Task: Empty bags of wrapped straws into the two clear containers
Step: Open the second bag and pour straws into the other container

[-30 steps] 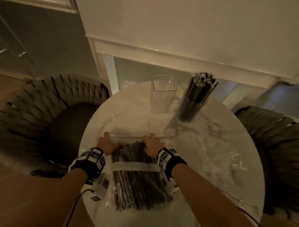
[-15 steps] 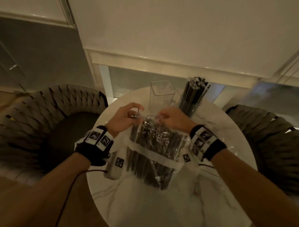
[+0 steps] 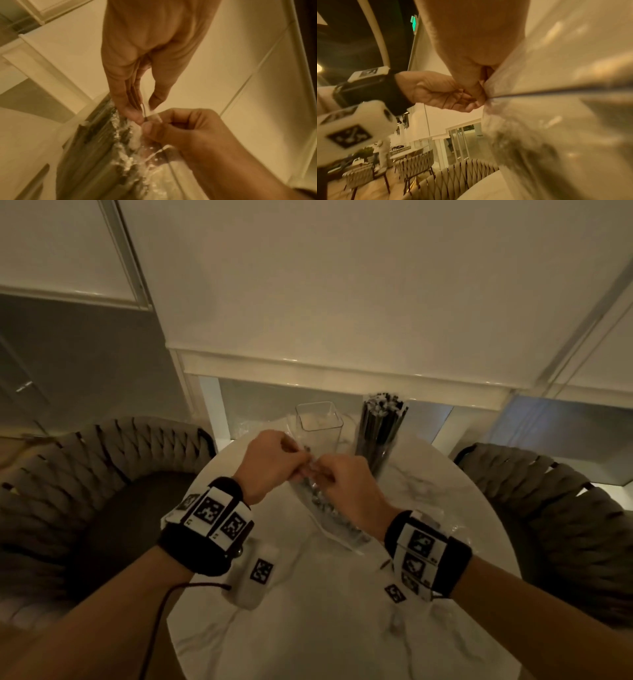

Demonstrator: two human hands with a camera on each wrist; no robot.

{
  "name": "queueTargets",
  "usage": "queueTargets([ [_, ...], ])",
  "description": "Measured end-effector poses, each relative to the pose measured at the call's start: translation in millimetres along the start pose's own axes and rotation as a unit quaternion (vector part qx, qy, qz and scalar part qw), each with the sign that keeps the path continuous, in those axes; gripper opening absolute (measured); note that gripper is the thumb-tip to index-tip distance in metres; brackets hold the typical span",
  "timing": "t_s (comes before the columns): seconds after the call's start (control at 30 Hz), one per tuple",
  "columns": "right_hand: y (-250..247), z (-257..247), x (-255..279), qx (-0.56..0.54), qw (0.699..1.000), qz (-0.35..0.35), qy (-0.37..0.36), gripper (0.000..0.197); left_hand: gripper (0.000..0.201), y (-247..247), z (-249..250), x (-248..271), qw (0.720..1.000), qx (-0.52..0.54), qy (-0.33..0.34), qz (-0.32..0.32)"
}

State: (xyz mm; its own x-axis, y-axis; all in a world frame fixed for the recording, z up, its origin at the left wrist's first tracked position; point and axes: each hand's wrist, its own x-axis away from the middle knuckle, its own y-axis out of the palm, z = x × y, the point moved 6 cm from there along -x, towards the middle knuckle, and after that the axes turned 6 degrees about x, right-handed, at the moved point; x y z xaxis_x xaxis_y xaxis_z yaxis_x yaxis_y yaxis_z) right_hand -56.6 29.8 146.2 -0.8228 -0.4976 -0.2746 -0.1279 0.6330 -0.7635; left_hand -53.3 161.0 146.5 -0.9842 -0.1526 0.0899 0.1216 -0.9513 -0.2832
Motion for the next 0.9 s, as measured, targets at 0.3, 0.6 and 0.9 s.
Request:
queueTargets([
  [0.3,-14.0,7.9,2.0,-0.062,0.995,0.001,0.073,0.029,0.013,7.8,12.5,0.9,0.993,0.113,-0.029,0.027],
  [0.6,-23.6,26.3,-18.6,-0.331,0.909,-0.023,0.253,0.018,0.005,21.7,16.0,-1.5,0.99,0.125,-0.059,-0.037],
  [0.9,-40.9,20.6,-22.1,-0.228,0.953,0.004,0.2,0.02,0.009,21.5,25.6,-1.7,0.998,0.023,-0.013,0.049],
])
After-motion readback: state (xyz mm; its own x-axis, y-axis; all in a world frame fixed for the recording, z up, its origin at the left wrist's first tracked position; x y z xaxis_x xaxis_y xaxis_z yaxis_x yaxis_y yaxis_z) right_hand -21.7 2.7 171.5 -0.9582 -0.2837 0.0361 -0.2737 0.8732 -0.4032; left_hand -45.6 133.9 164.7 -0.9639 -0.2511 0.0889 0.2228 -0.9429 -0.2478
